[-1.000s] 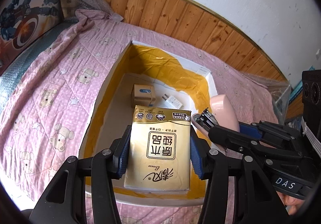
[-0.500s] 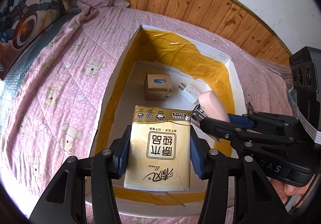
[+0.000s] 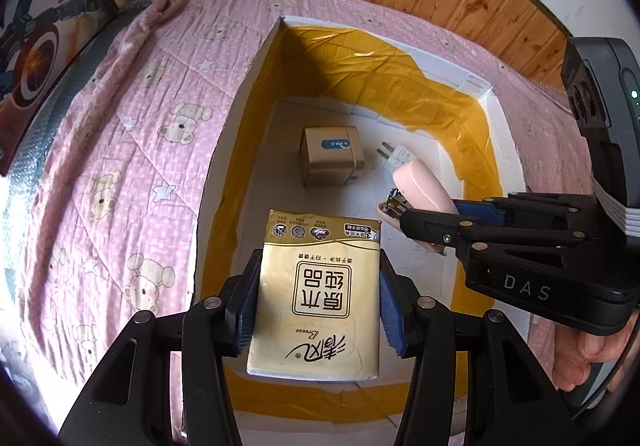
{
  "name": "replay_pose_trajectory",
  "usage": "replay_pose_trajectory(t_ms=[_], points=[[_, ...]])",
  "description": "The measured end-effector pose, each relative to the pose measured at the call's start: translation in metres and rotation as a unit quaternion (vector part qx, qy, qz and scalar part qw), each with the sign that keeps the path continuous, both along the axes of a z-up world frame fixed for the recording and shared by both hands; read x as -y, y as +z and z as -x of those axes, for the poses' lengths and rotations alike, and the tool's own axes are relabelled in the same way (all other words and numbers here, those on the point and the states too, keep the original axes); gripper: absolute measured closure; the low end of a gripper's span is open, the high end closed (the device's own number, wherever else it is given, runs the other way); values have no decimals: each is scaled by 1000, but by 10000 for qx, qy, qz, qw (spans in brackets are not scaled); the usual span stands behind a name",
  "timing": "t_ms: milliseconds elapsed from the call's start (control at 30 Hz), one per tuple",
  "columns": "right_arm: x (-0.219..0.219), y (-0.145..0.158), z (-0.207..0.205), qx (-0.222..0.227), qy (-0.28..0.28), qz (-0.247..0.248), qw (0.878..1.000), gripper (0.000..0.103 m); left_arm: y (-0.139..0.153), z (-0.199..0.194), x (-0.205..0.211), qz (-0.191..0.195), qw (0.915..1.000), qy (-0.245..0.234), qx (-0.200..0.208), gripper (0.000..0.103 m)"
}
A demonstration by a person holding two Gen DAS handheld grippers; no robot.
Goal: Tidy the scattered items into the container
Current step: 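Open both tools to drop the stapler and tissue pack into the box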
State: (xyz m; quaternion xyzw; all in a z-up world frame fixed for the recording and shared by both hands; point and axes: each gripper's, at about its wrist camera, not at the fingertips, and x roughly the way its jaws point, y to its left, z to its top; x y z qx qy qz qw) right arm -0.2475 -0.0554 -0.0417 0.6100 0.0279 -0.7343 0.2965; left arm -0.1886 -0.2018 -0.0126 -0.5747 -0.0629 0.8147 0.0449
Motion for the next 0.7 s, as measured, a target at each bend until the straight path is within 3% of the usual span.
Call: replay_pose_trajectory(t_ms=[433, 700], points=[[-3, -11, 18, 246, -298, -48, 9992, 74, -16, 8, -11, 395, 9984, -133, 392, 46], [-28, 40, -42, -477, 65, 689, 9965, 69, 4, -21, -4, 369, 9992, -155, 83, 47]])
